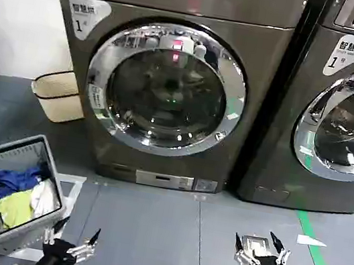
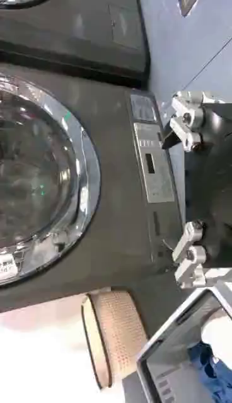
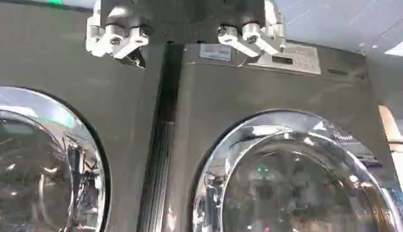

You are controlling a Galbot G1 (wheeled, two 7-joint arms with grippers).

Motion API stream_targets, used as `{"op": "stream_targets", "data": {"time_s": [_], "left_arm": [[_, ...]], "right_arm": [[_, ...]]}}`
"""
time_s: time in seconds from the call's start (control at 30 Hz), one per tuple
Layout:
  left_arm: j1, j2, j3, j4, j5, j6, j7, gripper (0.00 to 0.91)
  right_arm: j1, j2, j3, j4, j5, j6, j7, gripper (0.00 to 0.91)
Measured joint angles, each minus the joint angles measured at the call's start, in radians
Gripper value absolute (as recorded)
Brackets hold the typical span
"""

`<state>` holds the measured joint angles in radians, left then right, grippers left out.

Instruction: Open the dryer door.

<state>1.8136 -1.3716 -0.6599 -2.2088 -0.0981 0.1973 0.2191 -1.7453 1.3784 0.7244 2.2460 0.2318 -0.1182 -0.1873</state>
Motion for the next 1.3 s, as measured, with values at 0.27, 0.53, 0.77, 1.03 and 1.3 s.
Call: {"op": "stream_targets", "data": {"time_s": [0.27, 0.53, 0.77, 1.03, 1.3], "left_arm": [[0.012, 0.0, 0.0, -0.013, -0.002, 0.001, 0.0, 0.907], [0.019, -0.001, 0.0, -0.023, -0.002, 0.002, -0.001, 0.907], [0.024, -0.005, -0.001, -0.03, -0.002, 0.002, -0.001, 0.907], [0.03, -0.008, -0.003, -0.035, -0.002, 0.003, -0.001, 0.907], [0.034, -0.018, -0.005, -0.039, 0.0, 0.004, -0.001, 0.907]], "right_arm": [[0.054, -0.099, -0.028, -0.019, 0.086, -0.012, 0.039, 0.907], [0.16, -0.235, -0.093, -0.05, 0.157, -0.052, 0.062, 0.907], [0.317, -0.341, -0.195, -0.104, 0.223, -0.05, 0.084, 0.907], [0.493, -0.437, -0.33, -0.172, 0.295, -0.052, 0.099, 0.907], [0.668, -0.496, -0.466, -0.233, 0.376, -0.054, 0.093, 0.907]]}}
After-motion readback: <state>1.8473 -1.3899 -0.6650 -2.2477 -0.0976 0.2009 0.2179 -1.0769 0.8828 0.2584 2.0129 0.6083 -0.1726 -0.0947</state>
